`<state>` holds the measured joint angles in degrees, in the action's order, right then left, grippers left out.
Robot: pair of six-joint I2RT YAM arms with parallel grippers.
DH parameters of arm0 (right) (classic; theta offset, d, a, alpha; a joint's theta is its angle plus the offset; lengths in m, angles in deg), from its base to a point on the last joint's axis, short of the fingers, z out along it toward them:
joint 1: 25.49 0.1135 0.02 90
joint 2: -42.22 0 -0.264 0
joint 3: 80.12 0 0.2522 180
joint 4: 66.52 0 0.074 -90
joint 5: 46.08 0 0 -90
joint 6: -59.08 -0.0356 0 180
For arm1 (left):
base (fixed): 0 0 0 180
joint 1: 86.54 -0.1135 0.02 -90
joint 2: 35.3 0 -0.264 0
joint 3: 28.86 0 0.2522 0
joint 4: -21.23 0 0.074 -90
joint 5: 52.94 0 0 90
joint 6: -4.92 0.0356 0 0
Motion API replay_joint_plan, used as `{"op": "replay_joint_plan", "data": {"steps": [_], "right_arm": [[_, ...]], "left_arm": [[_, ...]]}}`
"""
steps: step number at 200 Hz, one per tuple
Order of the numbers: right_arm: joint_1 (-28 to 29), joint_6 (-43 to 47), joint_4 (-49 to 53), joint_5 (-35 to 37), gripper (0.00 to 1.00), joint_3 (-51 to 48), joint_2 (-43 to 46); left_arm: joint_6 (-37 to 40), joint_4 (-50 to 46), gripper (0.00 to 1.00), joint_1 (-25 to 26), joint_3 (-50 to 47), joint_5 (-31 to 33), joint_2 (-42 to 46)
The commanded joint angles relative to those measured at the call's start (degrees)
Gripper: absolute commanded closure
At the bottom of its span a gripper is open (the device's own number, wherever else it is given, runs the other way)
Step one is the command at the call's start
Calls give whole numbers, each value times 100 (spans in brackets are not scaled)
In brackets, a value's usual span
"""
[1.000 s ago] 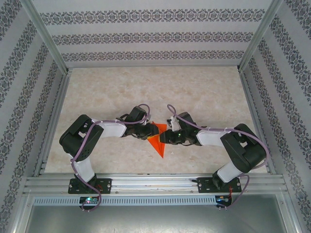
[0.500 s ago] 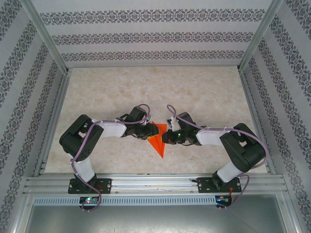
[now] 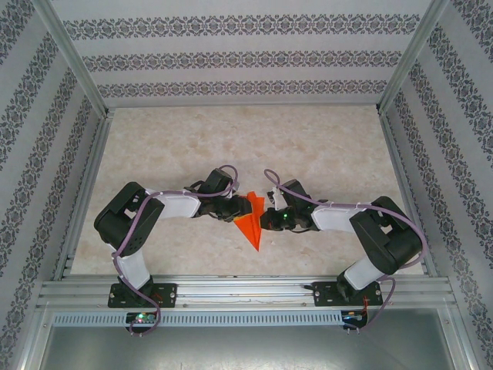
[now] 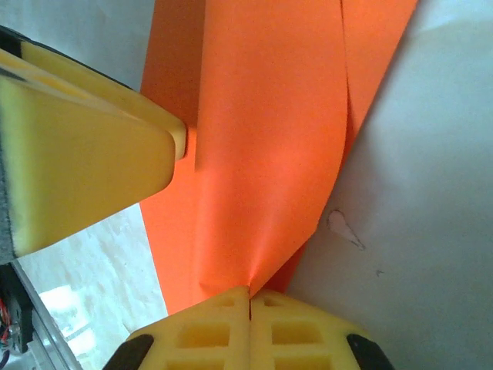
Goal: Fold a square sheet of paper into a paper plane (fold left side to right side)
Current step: Fourth fold the wing at the center of the table.
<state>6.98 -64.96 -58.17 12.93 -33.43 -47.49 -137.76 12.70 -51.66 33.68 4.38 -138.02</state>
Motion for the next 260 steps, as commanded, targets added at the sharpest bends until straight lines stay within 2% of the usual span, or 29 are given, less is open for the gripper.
{"op": "replay_joint_plan", "data": {"steps": [1,260], "right_arm": [[-13,179,153,99,100,126,-11],[39,319,346,205,100,320,-445]], "left_arm": [[195,-532,61,64,-43,361,-142],[196,-514,60,64,-36,322,-119]]}}
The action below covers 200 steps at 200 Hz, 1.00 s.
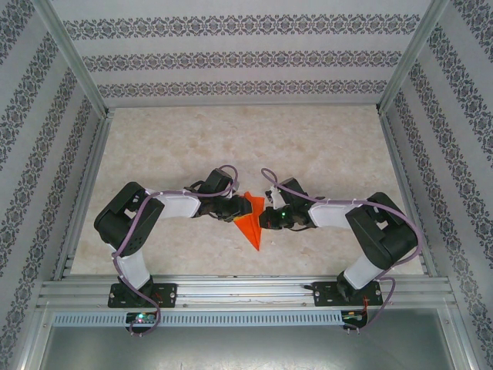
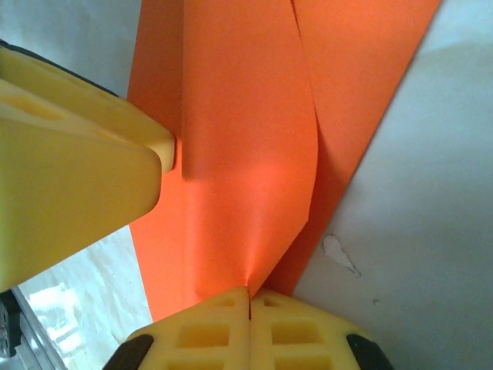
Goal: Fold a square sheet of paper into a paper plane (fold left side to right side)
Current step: Fourth fold the wing at the center of the table.
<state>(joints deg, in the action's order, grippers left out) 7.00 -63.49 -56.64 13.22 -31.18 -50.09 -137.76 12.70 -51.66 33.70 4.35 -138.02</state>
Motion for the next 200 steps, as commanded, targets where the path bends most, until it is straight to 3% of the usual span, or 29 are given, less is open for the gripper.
{"op": "replay_joint_plan", "data": {"steps": [1,83,129,174,200], "right_arm": [[37,173,198,178,100,95,-188],[116,146,678,442,100,51,-434],[156,120,713,486,100,15,-569],[179,113,781,554,100,50,-558],[180,131,856,582,100,68,-593]], "left_arm": [[192,-515,60,64,-38,325,-118],[144,-561,55,64,62,320,397],[355,-869,52,55,71,693,1027],[442,-536,79,76,151,15,805],[433,-379,88,146,312,-288,391]]}}
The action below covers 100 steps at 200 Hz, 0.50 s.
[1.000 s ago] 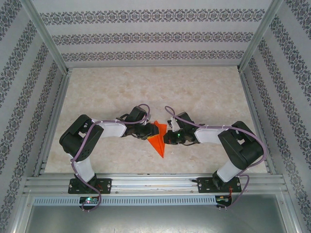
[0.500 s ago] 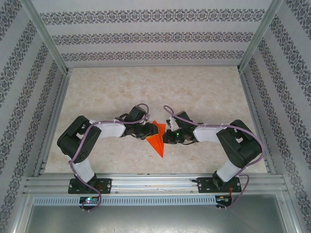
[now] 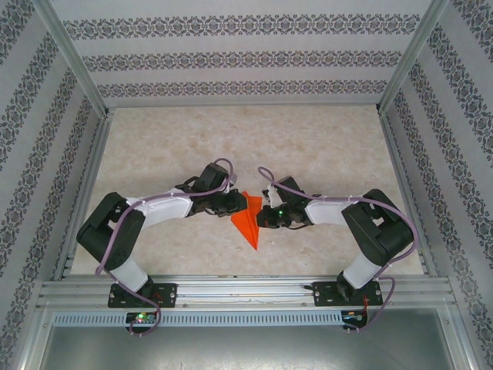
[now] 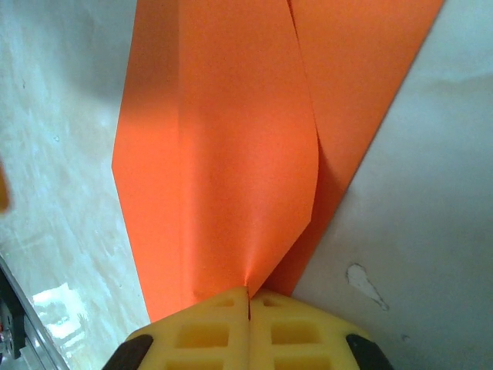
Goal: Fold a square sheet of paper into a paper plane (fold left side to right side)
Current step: Fourth fold the wing at the center of the table.
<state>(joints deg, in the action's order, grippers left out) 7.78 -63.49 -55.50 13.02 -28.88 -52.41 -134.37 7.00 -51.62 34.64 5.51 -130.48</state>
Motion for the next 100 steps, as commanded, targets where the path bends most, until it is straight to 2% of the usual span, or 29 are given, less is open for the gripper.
{"op": "replay_joint_plan", "data": {"steps": [1,49,100], "right_arm": [[101,131,742,602,100,-161,-361],[126,172,877,654,100,-118,-380],[118,242,1017,712,100,-83,-407]], "left_arm": [[91,194,88,145,224,-413,-384],[89,415,93,200,388,-554,-909],[249,123,94,191,350,-265,-1045]]}}
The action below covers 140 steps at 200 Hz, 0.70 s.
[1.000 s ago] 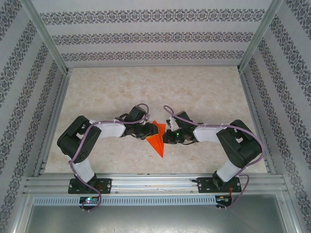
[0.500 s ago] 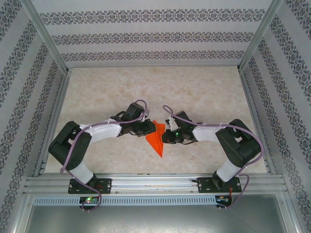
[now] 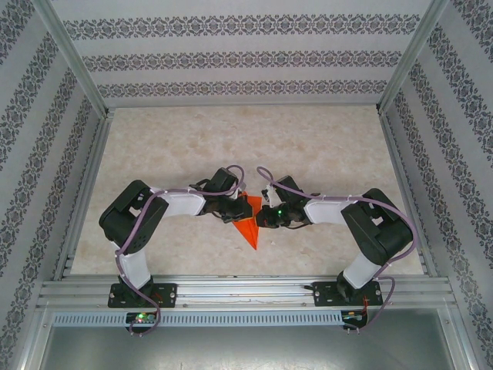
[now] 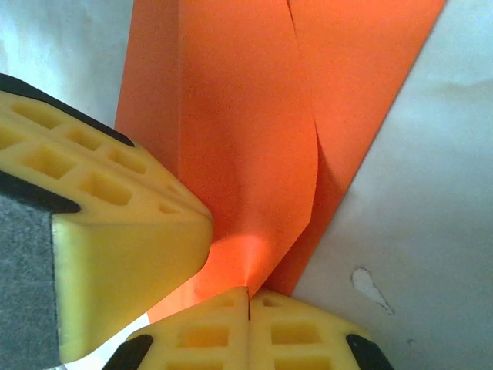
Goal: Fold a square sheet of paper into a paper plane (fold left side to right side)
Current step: Fourth fold the wing at the center of the table.
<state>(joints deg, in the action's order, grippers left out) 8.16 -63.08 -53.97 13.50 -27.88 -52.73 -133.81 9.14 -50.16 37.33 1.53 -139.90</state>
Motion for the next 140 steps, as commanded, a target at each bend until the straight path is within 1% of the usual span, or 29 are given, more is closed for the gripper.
{"op": "replay_joint_plan", "data": {"steps": [1,81,121,140], "right_arm": [[80,201,866,666,100,-183,-379],[86,317,1018,560,100,-139,-462],[80,231,993,368,100,-5,-269],[51,181,983,261,94,122,-99]], "left_arm": [[195,-94,94,45,78,134,-104],[165,-6,99,27,-237,210,-284],[58,175,100,27,-483,209,-308],[63,162,100,28,-544,239,-310]]}}
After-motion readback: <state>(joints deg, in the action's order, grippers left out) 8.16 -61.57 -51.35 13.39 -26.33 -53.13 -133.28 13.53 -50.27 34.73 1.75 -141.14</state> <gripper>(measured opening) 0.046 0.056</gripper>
